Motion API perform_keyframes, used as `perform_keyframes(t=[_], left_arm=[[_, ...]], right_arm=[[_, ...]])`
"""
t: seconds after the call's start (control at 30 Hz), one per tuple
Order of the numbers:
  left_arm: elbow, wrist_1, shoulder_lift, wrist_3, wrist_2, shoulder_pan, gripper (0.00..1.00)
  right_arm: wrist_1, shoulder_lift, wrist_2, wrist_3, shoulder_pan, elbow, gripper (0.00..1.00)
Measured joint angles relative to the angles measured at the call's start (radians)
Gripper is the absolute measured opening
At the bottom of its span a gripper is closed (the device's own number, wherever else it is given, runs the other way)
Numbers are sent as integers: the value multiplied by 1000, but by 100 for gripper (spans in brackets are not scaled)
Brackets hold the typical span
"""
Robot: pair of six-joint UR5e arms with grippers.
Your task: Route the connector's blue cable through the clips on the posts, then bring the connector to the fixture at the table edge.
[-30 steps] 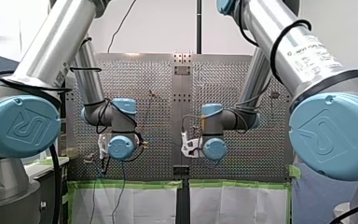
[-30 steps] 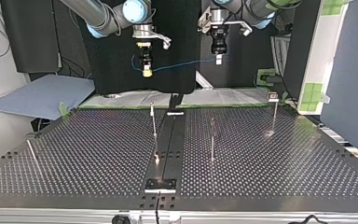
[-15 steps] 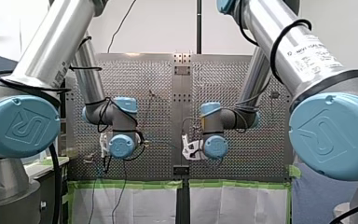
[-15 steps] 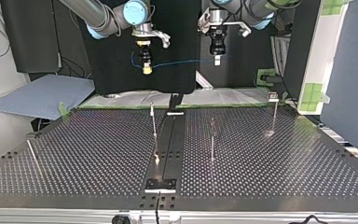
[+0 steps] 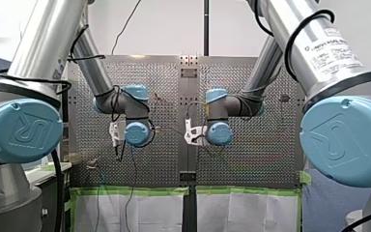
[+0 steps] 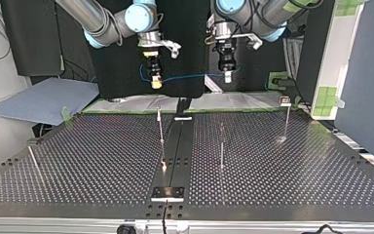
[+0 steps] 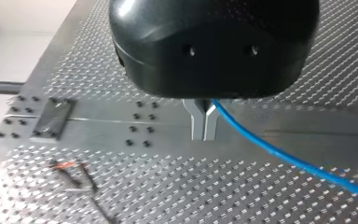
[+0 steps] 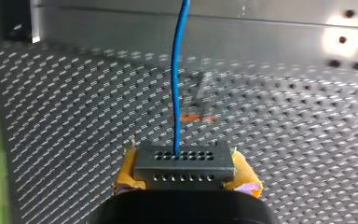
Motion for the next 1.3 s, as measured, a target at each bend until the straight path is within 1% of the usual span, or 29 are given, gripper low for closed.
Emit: perform_keyframes(t=[0.07, 0.3, 0.43, 0.67, 0.77, 0.9, 1.1, 1.3], left_arm=[[6, -14, 14, 0, -6, 1, 0], [37, -70, 70, 7, -24, 1, 0], [63, -98, 98, 7, -13, 1, 0], [113, -150, 150, -2, 35, 1, 0], [123, -174, 173, -5, 58, 1, 0], [134, -208, 202, -6, 92, 1, 0], [140, -252, 207, -8, 139, 1, 0], [151, -245, 185, -11, 187, 1, 0]], right_arm=[[15, -16, -12, 3, -3, -16, 0], [71, -72, -44, 2, -15, -66, 0], [104, -105, -62, 3, -19, -96, 0], [159, -153, -87, 5, -21, -151, 0], [182, -159, -91, 5, -22, -174, 0], [198, -160, -93, 5, -23, -192, 0], [204, -160, -93, 5, -40, -206, 0], [208, -160, -94, 5, -57, -216, 0]])
